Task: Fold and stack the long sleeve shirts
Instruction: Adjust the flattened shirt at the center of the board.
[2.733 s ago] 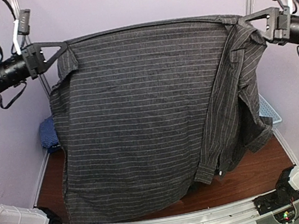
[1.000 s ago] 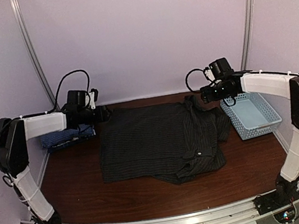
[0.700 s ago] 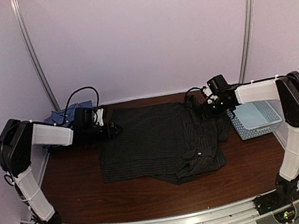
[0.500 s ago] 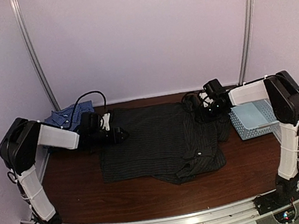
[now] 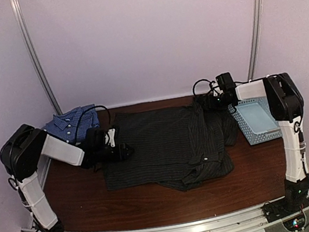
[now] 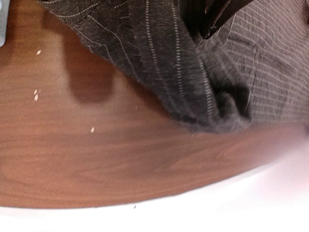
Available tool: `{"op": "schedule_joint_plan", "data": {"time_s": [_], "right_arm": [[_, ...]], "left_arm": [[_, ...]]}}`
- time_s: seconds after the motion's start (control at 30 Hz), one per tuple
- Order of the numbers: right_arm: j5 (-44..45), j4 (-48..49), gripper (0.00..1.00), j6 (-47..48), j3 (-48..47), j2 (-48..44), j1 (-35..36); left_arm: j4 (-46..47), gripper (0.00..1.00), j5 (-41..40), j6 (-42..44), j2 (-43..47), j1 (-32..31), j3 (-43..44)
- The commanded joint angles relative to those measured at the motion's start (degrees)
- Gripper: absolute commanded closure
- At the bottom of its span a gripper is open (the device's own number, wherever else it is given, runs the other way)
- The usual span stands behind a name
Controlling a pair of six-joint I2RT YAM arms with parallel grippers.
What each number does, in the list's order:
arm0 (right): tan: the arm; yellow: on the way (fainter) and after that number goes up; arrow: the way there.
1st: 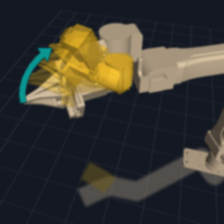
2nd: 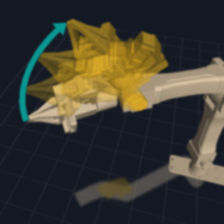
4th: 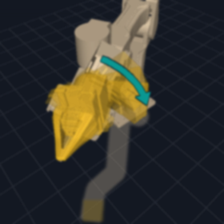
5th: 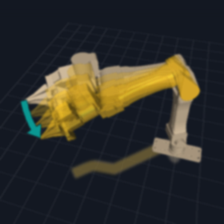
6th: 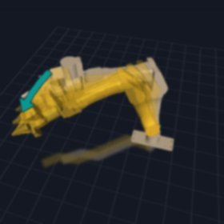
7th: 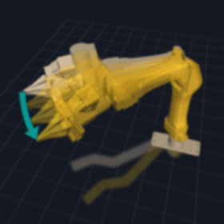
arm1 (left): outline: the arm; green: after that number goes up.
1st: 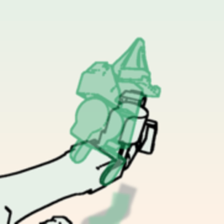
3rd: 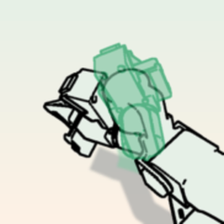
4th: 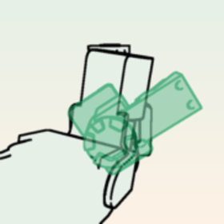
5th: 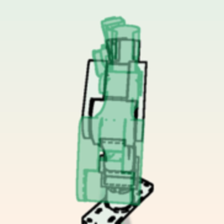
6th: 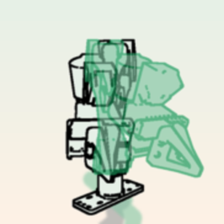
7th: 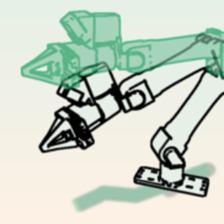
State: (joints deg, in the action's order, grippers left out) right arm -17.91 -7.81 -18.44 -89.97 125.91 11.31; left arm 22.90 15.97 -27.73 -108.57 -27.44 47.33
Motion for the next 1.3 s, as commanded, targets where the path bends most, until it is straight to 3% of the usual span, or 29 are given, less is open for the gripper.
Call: {"op": "schedule_joint_plan", "data": {"time_s": [0.0, 0.27, 0.43, 0.6, 0.73, 0.97, 1.27], "right_arm": [[-1.8, 2.5, 0.29, -3.4, -7.0, 3.9, -2.5], [-1.8, -2.8, 0.29, -3.9, -18.7, 9.9, -4.1], [-1.5, -4.0, 0.29, -2.9, -19.4, 7.5, -4.1], [-2.7, 0.2, 0.27, -1.0, -6.5, -3.7, -2.3], [-1.8, 1.2, 0.25, 1.4, 9.7, -15.5, 1.0], [4.3, -3.4, 0.24, 3.3, 29.1, -33.1, 11.9], [4.4, -2.7, 0.38, -6.9, 42.7, -42.3, 20.0]], "left_arm": [[-4.0, 0.40, -2.4, -2.9, -0.8, 0.2, -5.7], [-6.2, 0.41, -7.1, -2.3, 3.2, 0.1, -10.9], [-9.2, 0.41, -11.3, -0.3, 5.1, 0.2, -11.0], [-10.3, 0.39, -11.1, 2.1, 7.3, 0.1, -9.1], [-10.2, 0.36, -8.9, 3.4, 10.8, 0.2, -7.0], [-8.1, 0.32, -3.0, 2.7, 16.7, 0.2, -4.1], [-6.7, 0.30, -1.3, -0.2, 22.4, 0.1, -4.4]]}}
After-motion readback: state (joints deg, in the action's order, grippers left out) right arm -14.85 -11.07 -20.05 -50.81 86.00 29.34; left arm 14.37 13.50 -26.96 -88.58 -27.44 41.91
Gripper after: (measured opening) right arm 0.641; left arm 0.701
